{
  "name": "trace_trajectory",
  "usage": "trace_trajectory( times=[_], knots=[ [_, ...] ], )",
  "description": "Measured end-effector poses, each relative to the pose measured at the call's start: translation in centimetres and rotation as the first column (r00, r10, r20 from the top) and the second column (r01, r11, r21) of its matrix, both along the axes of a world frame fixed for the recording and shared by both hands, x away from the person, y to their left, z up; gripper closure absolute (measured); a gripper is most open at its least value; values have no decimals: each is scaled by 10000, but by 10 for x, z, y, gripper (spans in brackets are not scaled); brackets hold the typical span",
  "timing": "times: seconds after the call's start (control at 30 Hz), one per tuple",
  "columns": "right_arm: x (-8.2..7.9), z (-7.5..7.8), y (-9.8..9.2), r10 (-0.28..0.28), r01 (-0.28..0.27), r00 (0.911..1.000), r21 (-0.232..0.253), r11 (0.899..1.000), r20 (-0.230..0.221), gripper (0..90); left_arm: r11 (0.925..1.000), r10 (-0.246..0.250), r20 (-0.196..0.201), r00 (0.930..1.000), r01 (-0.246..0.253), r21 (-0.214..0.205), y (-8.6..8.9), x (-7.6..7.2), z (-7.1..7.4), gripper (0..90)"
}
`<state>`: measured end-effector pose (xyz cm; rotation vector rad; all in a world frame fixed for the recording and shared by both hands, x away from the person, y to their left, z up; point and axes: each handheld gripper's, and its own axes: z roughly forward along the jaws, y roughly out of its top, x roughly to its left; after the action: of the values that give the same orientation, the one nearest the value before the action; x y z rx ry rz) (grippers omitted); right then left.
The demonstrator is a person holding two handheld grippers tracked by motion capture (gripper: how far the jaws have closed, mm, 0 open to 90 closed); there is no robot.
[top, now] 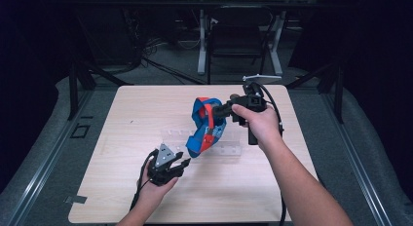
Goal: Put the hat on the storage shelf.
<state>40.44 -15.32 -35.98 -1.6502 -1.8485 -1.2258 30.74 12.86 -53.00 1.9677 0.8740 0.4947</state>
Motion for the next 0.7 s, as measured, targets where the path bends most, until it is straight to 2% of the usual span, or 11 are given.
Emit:
trace_trajectory(
  times=[0.23, 0.37, 0.53, 0.7],
  knots=[
    [-3, 2, -8, -154, 157, 9997, -187, 9997, 192, 680, 9999, 110, -126, 9999, -110, -18, 12, -3, 3, 571],
    [-7, 2, -9, -162, 187, 9993, -699, 9974, 351, 647, 9998, 179, -188, 9997, -178, 37, 21, -5, 5, 552],
    [-14, -2, -15, -184, 293, 9962, -1287, 9913, 847, 593, 9993, 311, -180, 9994, -307, 224, 34, -7, 5, 511],
    [-21, -8, -23, -329, 512, 9934, -1684, 9844, 1101, 559, 9988, 419, -508, 9978, -406, 262, 46, -8, 1, 483]
  ],
)
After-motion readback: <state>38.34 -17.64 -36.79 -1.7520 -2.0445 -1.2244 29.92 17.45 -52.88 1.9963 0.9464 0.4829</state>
